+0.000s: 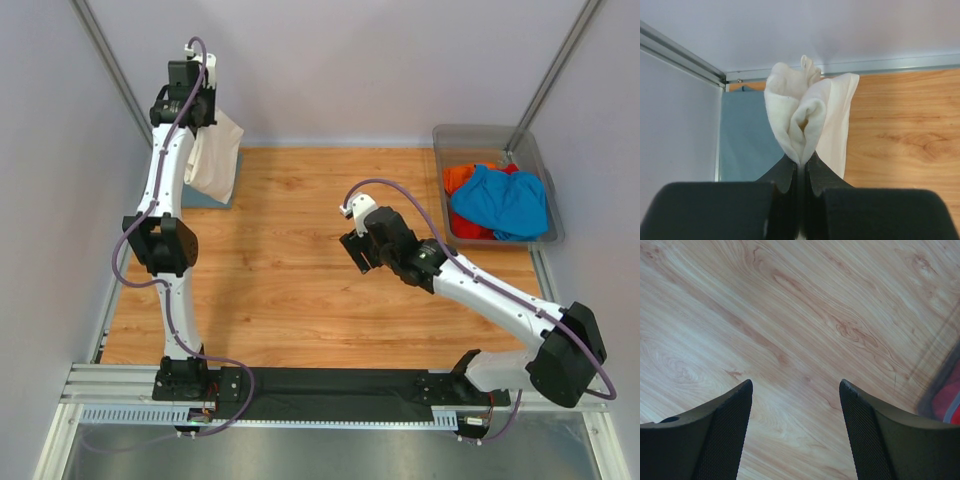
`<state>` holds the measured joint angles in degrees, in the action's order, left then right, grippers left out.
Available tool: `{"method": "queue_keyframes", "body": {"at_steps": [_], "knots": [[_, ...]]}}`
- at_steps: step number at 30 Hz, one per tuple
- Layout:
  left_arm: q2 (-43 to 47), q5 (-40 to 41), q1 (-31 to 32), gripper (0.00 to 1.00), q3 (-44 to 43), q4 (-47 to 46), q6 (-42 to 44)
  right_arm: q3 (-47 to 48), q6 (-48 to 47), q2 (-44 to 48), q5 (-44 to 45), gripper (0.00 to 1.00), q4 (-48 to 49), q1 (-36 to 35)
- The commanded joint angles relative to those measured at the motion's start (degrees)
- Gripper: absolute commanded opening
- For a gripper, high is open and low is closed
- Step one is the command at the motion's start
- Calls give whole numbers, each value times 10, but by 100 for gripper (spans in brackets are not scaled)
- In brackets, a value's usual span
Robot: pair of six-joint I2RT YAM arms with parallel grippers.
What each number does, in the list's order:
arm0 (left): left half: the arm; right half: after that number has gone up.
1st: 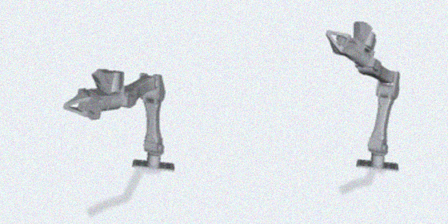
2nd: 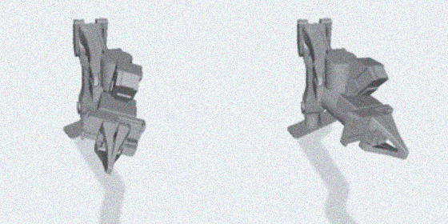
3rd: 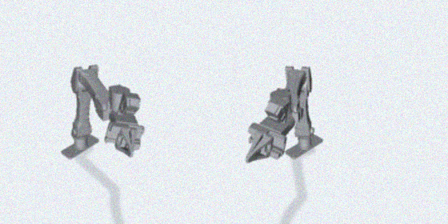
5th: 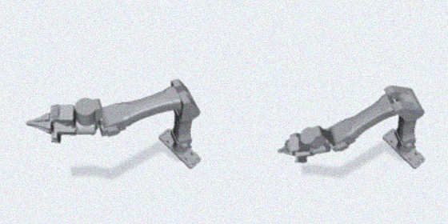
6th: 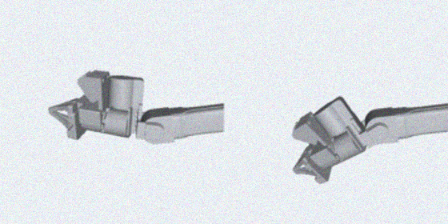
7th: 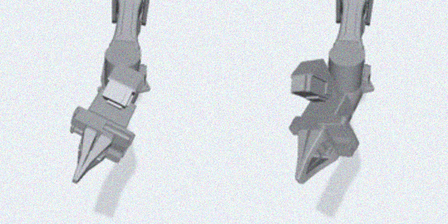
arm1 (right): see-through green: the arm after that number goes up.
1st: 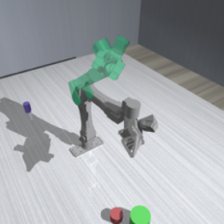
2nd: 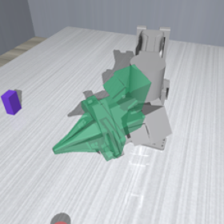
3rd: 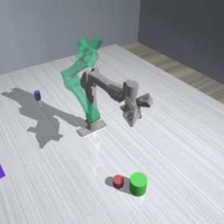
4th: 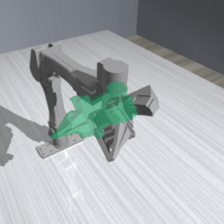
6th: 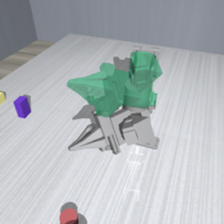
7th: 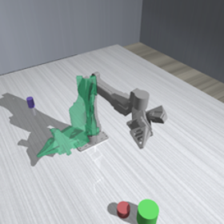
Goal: Fold and stack the t-shirts
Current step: Neatly place the folded tshirt to the corner
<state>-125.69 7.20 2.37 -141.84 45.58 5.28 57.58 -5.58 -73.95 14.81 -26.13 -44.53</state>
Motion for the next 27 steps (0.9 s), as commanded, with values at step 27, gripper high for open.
{"method": "queue_keyframes", "body": {"at_steps": [27], "knots": [[113, -18, 26, 0, 45, -25, -68, -6, 47, 43, -24, 70, 13, 1]]}}
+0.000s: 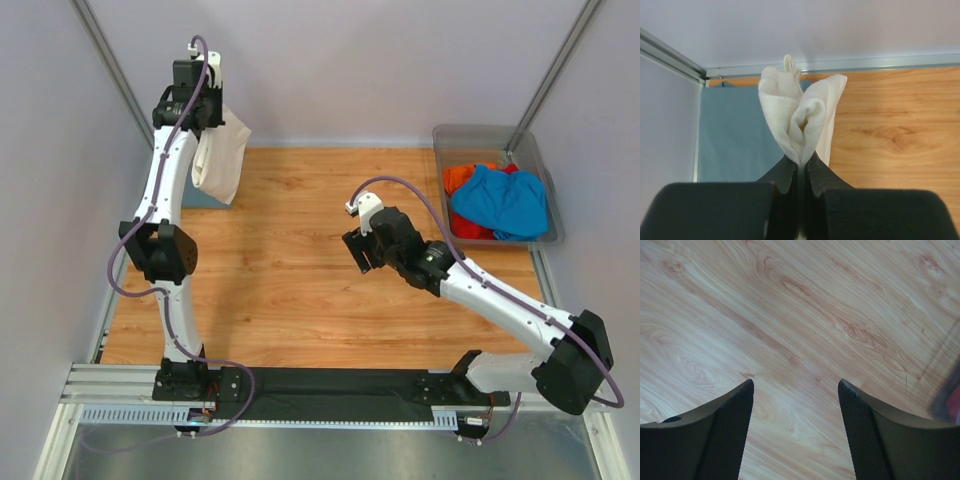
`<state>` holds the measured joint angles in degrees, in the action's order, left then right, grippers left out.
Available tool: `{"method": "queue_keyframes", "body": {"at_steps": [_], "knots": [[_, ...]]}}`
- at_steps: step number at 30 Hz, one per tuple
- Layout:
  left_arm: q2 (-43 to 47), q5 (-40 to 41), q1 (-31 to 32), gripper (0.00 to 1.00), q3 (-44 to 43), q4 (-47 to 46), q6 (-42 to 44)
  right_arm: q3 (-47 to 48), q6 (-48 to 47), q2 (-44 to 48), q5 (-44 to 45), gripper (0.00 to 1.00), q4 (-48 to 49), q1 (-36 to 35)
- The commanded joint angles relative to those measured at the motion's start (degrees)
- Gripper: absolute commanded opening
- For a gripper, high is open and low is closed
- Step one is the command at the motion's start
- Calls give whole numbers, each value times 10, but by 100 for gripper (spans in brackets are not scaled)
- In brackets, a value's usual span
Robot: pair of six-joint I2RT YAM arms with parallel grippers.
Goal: Fold and stack the t-shirts
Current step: Neatly place the folded tshirt to the corner
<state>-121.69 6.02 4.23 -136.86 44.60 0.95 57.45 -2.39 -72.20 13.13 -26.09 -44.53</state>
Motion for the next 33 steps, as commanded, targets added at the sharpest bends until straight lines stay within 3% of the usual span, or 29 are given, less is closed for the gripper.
{"method": "queue_keyframes", "body": {"at_steps": [1, 17, 33], "knots": [[78, -7, 7, 0, 1, -15, -28, -7, 16, 29, -7, 69, 10, 2], [51, -17, 0, 0, 88, -66, -21, -11, 14, 14, -6, 69, 9, 2], [7, -43, -38, 0, 48, -84, -38, 13, 11, -45, -29, 69, 32, 2]]}}
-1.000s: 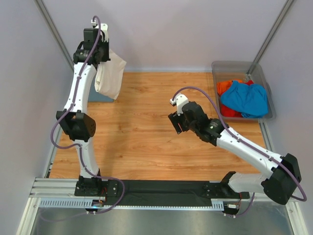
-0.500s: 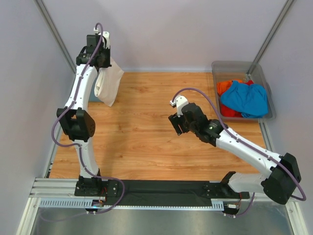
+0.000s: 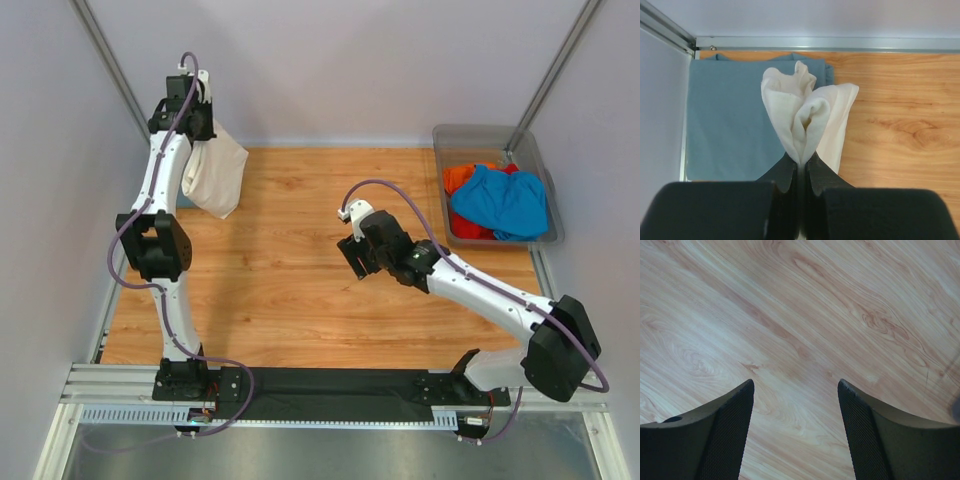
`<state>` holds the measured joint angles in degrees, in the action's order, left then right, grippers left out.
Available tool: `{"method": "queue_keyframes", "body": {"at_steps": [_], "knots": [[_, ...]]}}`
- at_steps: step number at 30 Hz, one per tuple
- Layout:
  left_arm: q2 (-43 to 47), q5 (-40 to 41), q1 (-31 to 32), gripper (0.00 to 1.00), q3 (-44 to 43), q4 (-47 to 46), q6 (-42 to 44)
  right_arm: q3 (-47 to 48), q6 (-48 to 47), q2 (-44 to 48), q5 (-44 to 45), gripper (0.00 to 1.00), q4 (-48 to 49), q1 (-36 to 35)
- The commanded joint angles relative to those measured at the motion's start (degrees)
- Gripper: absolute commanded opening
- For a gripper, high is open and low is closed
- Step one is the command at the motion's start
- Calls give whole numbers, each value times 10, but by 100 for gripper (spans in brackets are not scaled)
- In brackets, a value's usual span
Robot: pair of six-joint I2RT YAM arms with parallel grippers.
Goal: Fold and stack the t-shirts
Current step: Neatly place the folded tshirt to the corner
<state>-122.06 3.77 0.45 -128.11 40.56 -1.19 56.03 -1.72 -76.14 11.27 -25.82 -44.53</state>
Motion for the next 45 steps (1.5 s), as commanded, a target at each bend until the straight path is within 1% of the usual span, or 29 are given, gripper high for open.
{"method": "queue_keyframes", "body": {"at_steps": [1, 10, 11, 21, 26, 29, 33, 37, 45], "knots": [[14, -27, 1, 0, -44, -41, -23, 28, 4, -8, -11, 69, 31, 2], [58, -34, 26, 0, -37, -32, -65, 14, 1, 14, -16, 69, 34, 2], [58, -46, 26, 0, -38, -33, -70, 10, 2, 18, -16, 69, 35, 2], [47, -49, 26, 0, -31, -37, -82, -2, 0, 31, -14, 69, 32, 3], [35, -62, 28, 0, -59, -33, -102, 2, 0, 17, -19, 69, 39, 3], [38, -58, 42, 0, -69, -26, -105, 11, 4, 9, -25, 69, 39, 3], [60, -60, 57, 0, -57, -21, -107, 15, 0, 20, -20, 68, 39, 3], [77, -55, 58, 0, -11, -34, -104, -6, 1, 42, -14, 68, 36, 3], [76, -57, 58, 0, -7, -29, -96, -18, 12, 50, -17, 68, 33, 2]]}}
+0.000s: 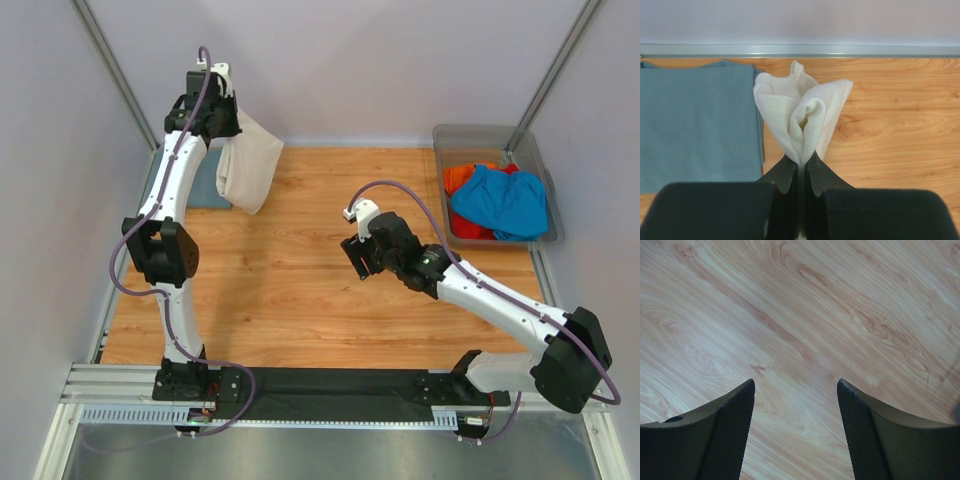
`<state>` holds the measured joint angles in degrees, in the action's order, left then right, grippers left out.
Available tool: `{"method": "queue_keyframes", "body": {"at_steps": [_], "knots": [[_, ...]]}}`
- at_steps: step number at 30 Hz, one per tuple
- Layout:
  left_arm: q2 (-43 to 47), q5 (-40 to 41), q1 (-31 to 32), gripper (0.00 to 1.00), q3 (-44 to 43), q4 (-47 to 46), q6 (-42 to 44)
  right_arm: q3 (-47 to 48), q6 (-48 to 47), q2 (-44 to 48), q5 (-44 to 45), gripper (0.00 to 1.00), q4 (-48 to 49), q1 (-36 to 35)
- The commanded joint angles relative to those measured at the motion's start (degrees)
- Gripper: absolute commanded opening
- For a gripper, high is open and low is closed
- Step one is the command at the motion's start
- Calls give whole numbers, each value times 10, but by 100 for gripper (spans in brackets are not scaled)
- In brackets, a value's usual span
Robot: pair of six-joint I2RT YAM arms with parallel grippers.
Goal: Fold and stack the t-shirts
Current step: Neatly place the folded tshirt to the corner
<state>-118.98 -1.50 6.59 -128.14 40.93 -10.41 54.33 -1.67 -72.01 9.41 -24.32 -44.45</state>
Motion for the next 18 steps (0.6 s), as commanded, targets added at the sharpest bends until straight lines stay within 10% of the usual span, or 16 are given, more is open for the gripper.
{"method": "queue_keyframes", "body": {"at_steps": [1, 18], "knots": [[45, -1, -4, 0, -7, -34, -2, 1, 12, 6, 2, 68, 19, 2], [-6, -40, -62, 0, -26, -56, 19, 32, 13, -40, 3, 68, 20, 2]]}}
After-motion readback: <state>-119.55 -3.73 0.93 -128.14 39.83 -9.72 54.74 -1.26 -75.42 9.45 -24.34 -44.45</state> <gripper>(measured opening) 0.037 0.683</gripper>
